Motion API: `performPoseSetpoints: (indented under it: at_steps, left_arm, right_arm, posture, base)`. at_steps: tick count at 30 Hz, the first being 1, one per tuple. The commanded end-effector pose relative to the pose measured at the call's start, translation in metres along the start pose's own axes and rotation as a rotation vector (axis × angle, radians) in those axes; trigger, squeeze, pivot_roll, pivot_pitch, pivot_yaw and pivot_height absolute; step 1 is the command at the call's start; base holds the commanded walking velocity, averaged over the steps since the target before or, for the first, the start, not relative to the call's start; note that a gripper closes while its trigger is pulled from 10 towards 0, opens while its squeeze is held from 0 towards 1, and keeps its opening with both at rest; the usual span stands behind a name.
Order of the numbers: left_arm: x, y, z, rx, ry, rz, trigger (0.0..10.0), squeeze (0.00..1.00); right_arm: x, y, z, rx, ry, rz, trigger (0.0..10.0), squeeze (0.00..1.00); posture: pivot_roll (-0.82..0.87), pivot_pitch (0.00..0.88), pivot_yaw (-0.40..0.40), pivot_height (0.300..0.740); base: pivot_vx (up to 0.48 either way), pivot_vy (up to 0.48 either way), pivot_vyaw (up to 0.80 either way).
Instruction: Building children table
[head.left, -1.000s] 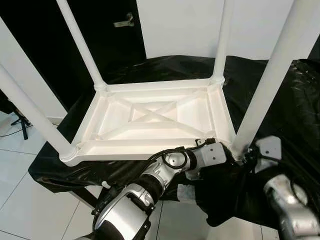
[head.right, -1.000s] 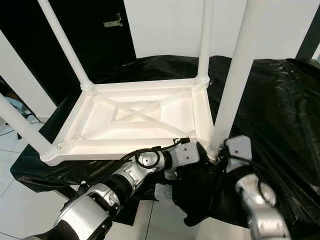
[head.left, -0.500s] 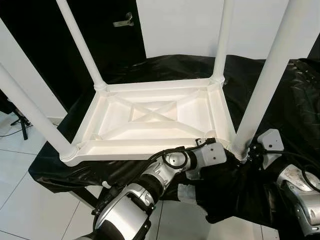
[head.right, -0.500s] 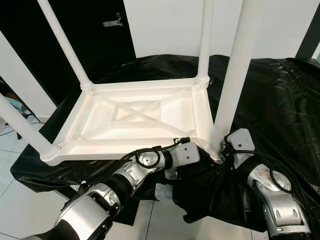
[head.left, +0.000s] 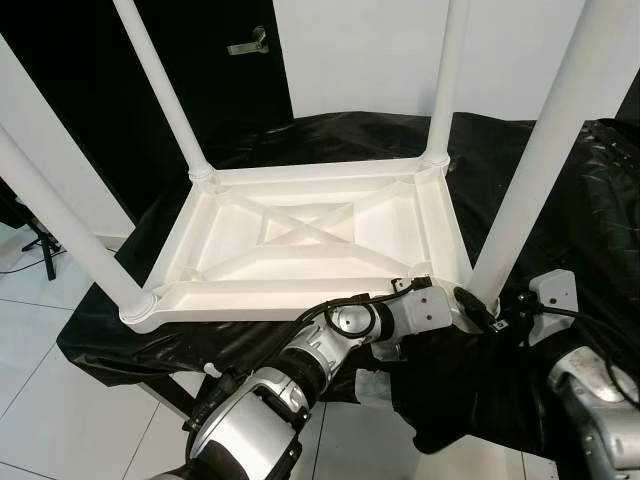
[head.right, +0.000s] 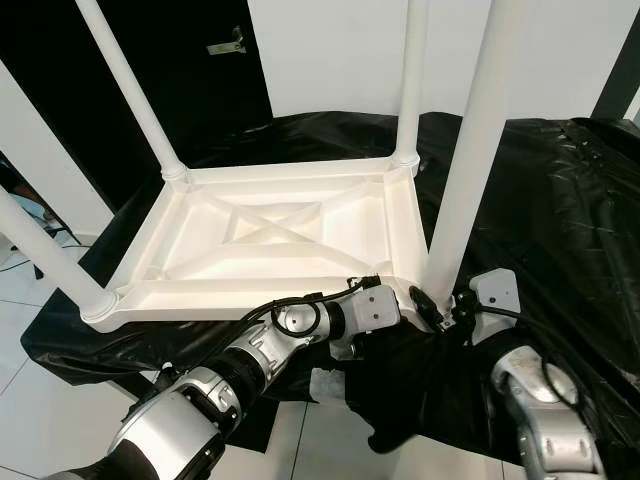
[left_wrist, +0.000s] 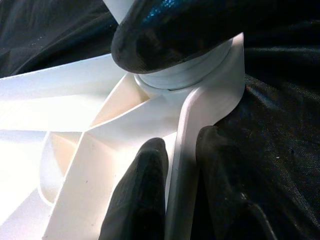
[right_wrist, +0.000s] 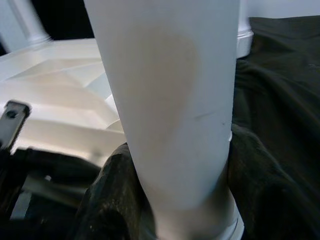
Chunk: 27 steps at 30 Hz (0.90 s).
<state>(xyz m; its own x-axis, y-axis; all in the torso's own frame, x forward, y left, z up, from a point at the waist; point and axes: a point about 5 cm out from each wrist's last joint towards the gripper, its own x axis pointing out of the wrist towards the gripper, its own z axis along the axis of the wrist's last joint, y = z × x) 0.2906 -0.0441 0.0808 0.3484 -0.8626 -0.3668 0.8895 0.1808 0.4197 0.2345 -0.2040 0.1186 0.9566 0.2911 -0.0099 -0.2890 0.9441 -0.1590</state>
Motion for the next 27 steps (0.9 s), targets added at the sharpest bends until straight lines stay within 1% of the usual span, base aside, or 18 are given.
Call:
performPoseSetpoints:
  at_steps: [1,2,3,5,6,7,11,15,16,17,18,20,21,22,23,25,26,27]
  left_arm:
    - [-0.002,-0.037,-0.043,-0.109,0.203,-0.027,10.0,0.0]
    - [-0.002,-0.037,-0.043,-0.109,0.202,-0.025,10.0,0.0]
    - [-0.002,-0.037,-0.043,-0.109,0.202,-0.025,10.0,0.0]
    - [-0.002,-0.037,-0.043,-0.111,0.203,-0.024,10.0,0.0]
    - [-0.002,-0.037,-0.043,-0.111,0.203,-0.024,10.0,0.0]
    - [-0.002,-0.037,-0.043,-0.112,0.203,-0.025,10.0,0.0]
    - [-0.002,-0.039,-0.044,-0.112,0.204,-0.031,10.0,0.0]
    - [-0.002,-0.039,-0.044,-0.112,0.204,-0.032,10.0,0.0]
    - [-0.002,-0.04,-0.044,-0.113,0.204,-0.034,10.0,0.0]
    - [-0.002,-0.04,-0.044,-0.113,0.204,-0.034,10.0,0.0]
    - [-0.002,-0.04,-0.044,-0.113,0.204,-0.035,10.0,0.0]
    - [-0.002,-0.04,-0.044,-0.113,0.204,-0.035,10.0,0.0]
    - [-0.003,-0.041,-0.045,-0.113,0.206,-0.038,10.0,0.0]
    - [-0.003,-0.041,-0.045,-0.113,0.206,-0.038,10.0,0.0]
    - [-0.003,-0.041,-0.045,-0.111,0.208,-0.041,10.0,0.0]
    - [-0.003,-0.041,-0.045,-0.111,0.208,-0.041,10.0,0.0]
    - [-0.002,-0.04,-0.045,-0.107,0.208,-0.041,10.0,0.0]
    - [-0.002,-0.039,-0.044,-0.104,0.207,-0.039,10.0,0.0]
  right_arm:
    - [0.0,0.009,-0.003,0.005,0.013,0.003,0.0,0.0]
    - [-0.002,0.008,-0.003,0.021,-0.01,-0.112,0.0,0.0]
    - [-0.002,0.008,-0.003,0.021,-0.01,-0.112,0.0,0.0]
    - [-0.011,0.008,-0.002,0.046,-0.04,-0.288,0.0,0.0]
    - [-0.011,0.008,-0.002,0.046,-0.04,-0.288,0.0,0.0]
    - [-0.014,0.01,-0.003,0.054,-0.045,-0.338,0.0,0.0]
    - [-0.019,0.014,-0.003,0.046,-0.052,-0.411,0.0,0.0]
    - [-0.021,0.013,-0.004,0.042,-0.048,-0.44,0.0,0.0]
    - [-0.022,0.013,-0.006,0.053,-0.037,-0.45,2.1,0.0]
    - [-0.022,0.013,-0.006,0.053,-0.037,-0.45,2.1,0.0]
    - [-0.022,0.014,-0.006,0.055,-0.032,-0.438,10.0,0.0]
    - [-0.022,0.014,-0.006,0.055,-0.032,-0.438,10.0,0.0]
    - [-0.02,0.015,-0.004,0.057,-0.041,-0.401,10.0,1.0]
    - [-0.02,0.015,-0.004,0.057,-0.041,-0.401,10.0,1.0]
    - [-0.016,0.015,0.0,0.044,-0.057,-0.33,10.0,1.0]
    - [-0.016,0.015,0.0,0.044,-0.057,-0.33,10.0,1.0]
    - [-0.011,0.012,0.004,0.006,-0.069,-0.248,10.0,1.0]
    - [-0.006,0.008,0.006,-0.029,-0.069,-0.175,10.0,0.0]
  posture:
    - [0.02,0.0,0.086,0.74]
    - [0.03,0.0,0.084,0.74]
    - [0.03,0.0,0.084,0.74]
    - [0.02,0.0,0.085,0.74]
    - [0.02,0.0,0.085,0.74]
    - [0.02,0.0,0.086,0.74]
    - [0.02,0.0,0.086,0.74]
    - [0.02,0.0,0.087,0.74]
    - [0.02,0.0,0.088,0.74]
    - [0.02,0.0,0.088,0.74]
    - [0.02,0.0,0.091,0.74]
    - [0.02,0.0,0.091,0.74]
    - [0.02,0.0,0.094,0.74]
    - [0.02,0.0,0.094,0.74]
    - [0.01,0.0,0.097,0.74]
    - [0.01,0.0,0.097,0.74]
    - [0.01,0.0,0.096,0.74]
    - [0.01,0.0,0.093,0.74]
  base:
    - [0.0,0.0,0.0]
    - [0.0,0.0,0.0]
    - [0.0,0.0,0.0]
    - [0.0,0.0,0.0]
    - [0.0,0.0,0.0]
    - [0.0,0.0,0.0]
    - [0.0,0.0,0.0]
    - [0.0,0.0,0.0]
    - [0.0,0.0,0.0]
    - [0.0,0.0,0.0]
    - [0.0,0.0,0.0]
    - [0.0,0.0,0.0]
    - [0.0,0.0,0.0]
    - [0.0,0.0,0.0]
    - [0.0,0.0,0.0]
    - [0.0,0.0,0.0]
    - [0.0,0.0,0.0]
    - [0.0,0.0,0.0]
